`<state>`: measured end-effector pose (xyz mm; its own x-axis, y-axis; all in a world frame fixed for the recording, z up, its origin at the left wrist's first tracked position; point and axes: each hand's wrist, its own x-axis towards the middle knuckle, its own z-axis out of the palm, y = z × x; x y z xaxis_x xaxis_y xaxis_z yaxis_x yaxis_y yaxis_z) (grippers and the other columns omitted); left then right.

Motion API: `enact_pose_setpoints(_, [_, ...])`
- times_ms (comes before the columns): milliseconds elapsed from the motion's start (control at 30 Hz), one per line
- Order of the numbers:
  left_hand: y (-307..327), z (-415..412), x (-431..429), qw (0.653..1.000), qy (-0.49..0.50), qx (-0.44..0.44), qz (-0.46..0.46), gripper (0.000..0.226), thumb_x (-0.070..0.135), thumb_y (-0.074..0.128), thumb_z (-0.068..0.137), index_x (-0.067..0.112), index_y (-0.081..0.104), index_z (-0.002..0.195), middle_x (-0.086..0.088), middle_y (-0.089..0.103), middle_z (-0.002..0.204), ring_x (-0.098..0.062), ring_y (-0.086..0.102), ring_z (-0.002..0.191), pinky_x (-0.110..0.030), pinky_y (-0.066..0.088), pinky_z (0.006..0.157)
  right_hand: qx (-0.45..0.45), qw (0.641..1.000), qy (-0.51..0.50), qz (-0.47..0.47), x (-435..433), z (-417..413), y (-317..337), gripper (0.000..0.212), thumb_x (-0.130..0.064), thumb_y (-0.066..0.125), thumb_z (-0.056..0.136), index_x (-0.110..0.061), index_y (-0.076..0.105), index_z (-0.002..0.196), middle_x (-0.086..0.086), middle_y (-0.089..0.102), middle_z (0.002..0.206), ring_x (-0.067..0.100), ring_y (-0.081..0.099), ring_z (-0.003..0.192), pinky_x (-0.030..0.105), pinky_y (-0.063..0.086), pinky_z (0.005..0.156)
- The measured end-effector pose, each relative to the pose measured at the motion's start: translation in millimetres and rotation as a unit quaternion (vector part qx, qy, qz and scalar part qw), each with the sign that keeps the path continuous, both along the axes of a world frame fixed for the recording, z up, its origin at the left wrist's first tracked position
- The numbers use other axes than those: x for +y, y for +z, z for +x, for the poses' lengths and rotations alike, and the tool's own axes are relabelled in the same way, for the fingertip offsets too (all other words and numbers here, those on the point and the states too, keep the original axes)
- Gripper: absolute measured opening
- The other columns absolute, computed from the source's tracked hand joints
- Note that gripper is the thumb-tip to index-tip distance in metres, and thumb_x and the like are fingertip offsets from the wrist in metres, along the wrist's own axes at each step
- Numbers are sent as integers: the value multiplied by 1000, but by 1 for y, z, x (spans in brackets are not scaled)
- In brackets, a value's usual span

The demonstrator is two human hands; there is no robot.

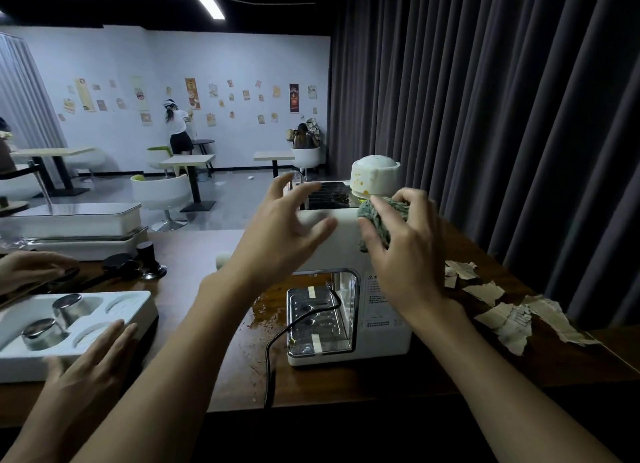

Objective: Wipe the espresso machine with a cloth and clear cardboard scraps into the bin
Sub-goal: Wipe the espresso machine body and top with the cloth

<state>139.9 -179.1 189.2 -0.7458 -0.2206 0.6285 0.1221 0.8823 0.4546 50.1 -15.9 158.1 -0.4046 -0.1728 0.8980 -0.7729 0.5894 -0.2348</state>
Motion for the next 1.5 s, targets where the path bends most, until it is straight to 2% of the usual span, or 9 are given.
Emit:
enact_pose_setpoints(133, [-10,-12,12,999,26,26,22,32,44,65,90,25,66,116,-5,24,159,-18,28,144,-26,31,104,-9,999,16,-28,13,-5,2,35,-23,62,93,-7,65,125,12,57,111,29,50,103,43,46,87])
enact_pose_setpoints(267, [-15,-16,8,996,9,69,50,23,39,68,89,24,68,106,-1,33,152,-11,36,133,-28,36,102,23,997,80,8,25,-12,5,31,-11,70,86,-8,64,116,7,60,104,24,53,98,37,47,84])
enact_pose_setpoints(400, [-10,-15,4,998,0,49,30,29,45,64,90,22,68,108,1,34,149,-5,35,124,-31,39,101,33,995,92,-26,43,-31,5,19,-8,70,86,-5,71,106,10,61,103,27,57,96,39,49,84])
enact_pose_setpoints(600, [-8,-10,12,999,48,13,-14,29,46,58,93,27,67,113,-5,28,153,-31,35,136,-52,40,106,24,996,80,-39,50,-32,-22,38,-15,74,84,-2,67,119,19,56,120,28,50,114,28,38,102])
enact_pose_setpoints(767, [-12,-10,17,995,71,39,-52,26,40,58,95,22,66,111,-8,38,144,-33,45,124,-45,46,95,24,993,85,-73,48,-28,-36,38,-7,73,84,0,65,121,21,53,122,33,54,117,37,44,103])
enact_pose_setpoints(1033, [-19,-14,13,997,52,45,-26,31,43,66,89,22,65,111,-6,35,144,-32,39,123,-42,38,100,-19,990,58,-128,44,-13,-69,37,5,77,75,2,69,111,14,61,106,17,55,102,6,34,96])
enact_pose_setpoints(1233, [-19,-14,14,997,52,51,-33,31,42,66,89,21,64,112,-5,38,139,-32,40,119,-44,39,98,-29,994,43,-96,27,1,-92,34,2,80,73,3,70,106,14,61,104,26,61,96,18,45,90])
enact_pose_setpoints(1333, [-19,-14,13,997,53,54,-35,31,41,66,89,20,64,112,-5,39,138,-31,41,118,-42,39,97,-23,997,65,-33,13,9,-100,40,2,80,73,2,69,111,16,63,108,32,62,98,37,56,86])
enact_pose_setpoints(1500, [-21,-13,10,996,43,57,-45,33,42,65,90,20,63,114,-4,38,139,-31,40,120,-44,40,97,14,997,74,-8,-6,13,-94,34,-5,70,85,-2,67,119,14,60,118,31,56,105,36,46,95])
